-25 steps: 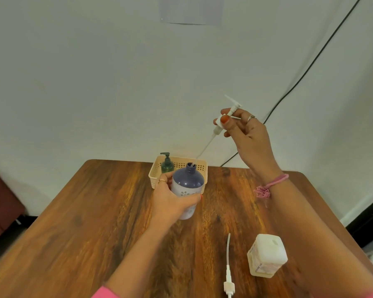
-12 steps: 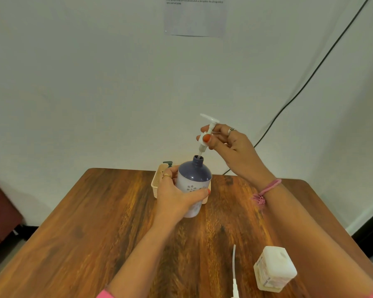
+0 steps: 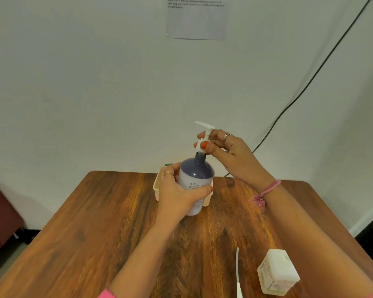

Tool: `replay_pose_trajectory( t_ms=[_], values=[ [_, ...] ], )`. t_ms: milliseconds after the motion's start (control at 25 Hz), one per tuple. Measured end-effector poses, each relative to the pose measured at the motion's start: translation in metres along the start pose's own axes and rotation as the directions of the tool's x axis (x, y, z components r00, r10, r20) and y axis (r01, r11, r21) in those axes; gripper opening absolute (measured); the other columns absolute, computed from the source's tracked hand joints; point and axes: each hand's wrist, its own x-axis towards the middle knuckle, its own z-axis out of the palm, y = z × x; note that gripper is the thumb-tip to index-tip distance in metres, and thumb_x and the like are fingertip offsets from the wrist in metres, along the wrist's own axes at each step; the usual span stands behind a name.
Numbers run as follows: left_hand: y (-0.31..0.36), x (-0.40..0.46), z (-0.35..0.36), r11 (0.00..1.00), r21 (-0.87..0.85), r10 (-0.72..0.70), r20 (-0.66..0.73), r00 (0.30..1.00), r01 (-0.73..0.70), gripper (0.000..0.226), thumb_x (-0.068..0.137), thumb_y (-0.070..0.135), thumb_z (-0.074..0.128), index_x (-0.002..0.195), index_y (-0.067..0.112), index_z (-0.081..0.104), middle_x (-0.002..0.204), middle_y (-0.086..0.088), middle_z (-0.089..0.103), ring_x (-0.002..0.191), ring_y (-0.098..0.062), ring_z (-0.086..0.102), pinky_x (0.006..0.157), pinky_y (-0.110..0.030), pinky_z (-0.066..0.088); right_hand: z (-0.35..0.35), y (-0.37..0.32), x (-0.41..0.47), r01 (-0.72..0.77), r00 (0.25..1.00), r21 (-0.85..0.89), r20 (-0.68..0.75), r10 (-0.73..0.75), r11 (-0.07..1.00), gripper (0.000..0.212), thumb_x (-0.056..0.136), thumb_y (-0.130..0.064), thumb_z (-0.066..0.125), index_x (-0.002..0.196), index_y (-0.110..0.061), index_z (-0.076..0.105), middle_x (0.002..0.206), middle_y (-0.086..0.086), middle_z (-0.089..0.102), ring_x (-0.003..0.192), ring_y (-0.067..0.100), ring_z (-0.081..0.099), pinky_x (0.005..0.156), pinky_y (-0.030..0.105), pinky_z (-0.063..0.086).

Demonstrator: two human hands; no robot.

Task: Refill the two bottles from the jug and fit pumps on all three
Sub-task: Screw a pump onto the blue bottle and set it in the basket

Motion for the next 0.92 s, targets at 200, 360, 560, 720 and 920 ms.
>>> replay_pose_trajectory(
  t_ms=[200, 360, 560, 720, 920],
  values=[
    [0.005, 0.004, -0.001, 0.999, -0.042, -0.001, -0.014, 1.0, 0.0, 0.081, 0.05, 0.029, 0.092, 0.119, 0.024, 0.049, 0.114, 0.003, 0.058, 0.102, -0.013, 0.058, 0.081, -0.033, 0.057, 0.004, 0.002, -0.003, -0.013, 0.999, -0.014, 0.032, 0.014, 1.0, 0.022, 0.091, -0.026, 0.061, 0.113, -0.022, 0.063, 0.104, -0.003, 0.072, 0.098, 0.003, 0.066, 0.086, 0.02, 0.052],
    [0.007, 0.003, 0.0, 0.999, -0.038, -0.003, -0.005, 1.0, 0.003, 0.078, 0.052, 0.024, 0.092, 0.117, 0.024, 0.048, 0.112, 0.005, 0.058, 0.097, -0.008, 0.058, 0.073, -0.02, 0.053, 0.006, 0.002, -0.003, -0.034, 0.999, -0.061, -0.019, 0.033, 0.998, 0.032, 0.077, -0.041, 0.069, 0.106, -0.028, 0.063, 0.095, -0.01, 0.07, 0.089, 0.002, 0.065, 0.08, 0.023, 0.054],
    [0.008, 0.0, -0.001, 0.997, -0.083, -0.004, 0.01, 1.0, 0.004, 0.076, 0.053, 0.018, 0.092, 0.116, 0.023, 0.049, 0.111, 0.005, 0.059, 0.096, -0.008, 0.06, 0.072, -0.018, 0.052, -0.007, 0.009, -0.007, -0.188, 0.97, 0.106, 0.176, 0.167, 0.976, 0.049, 0.082, -0.028, 0.066, 0.13, -0.022, 0.054, 0.117, -0.003, 0.066, 0.107, 0.007, 0.061, 0.09, 0.02, 0.05],
    [0.009, 0.0, 0.0, 0.996, -0.092, 0.001, 0.012, 1.0, 0.0, 0.075, 0.053, 0.017, 0.092, 0.114, 0.024, 0.049, 0.108, 0.007, 0.06, 0.093, -0.004, 0.06, 0.073, -0.019, 0.053, 0.004, 0.015, -0.012, -0.232, 0.97, 0.284, 0.143, 0.199, 0.93, 0.032, 0.084, -0.013, 0.067, 0.116, -0.01, 0.062, 0.105, 0.003, 0.071, 0.096, 0.01, 0.068, 0.082, 0.021, 0.054],
    [0.012, -0.003, 0.001, 0.996, -0.092, 0.013, 0.021, 1.0, -0.011, 0.073, 0.054, 0.016, 0.091, 0.113, 0.025, 0.048, 0.103, 0.014, 0.058, 0.09, -0.002, 0.059, 0.067, -0.012, 0.05, 0.012, 0.02, -0.013, -0.334, 0.943, 0.402, 0.152, 0.297, 0.853, 0.056, 0.069, -0.03, 0.073, 0.12, -0.011, 0.059, 0.113, 0.003, 0.069, 0.101, 0.017, 0.067, 0.086, 0.031, 0.055]
  ],
)
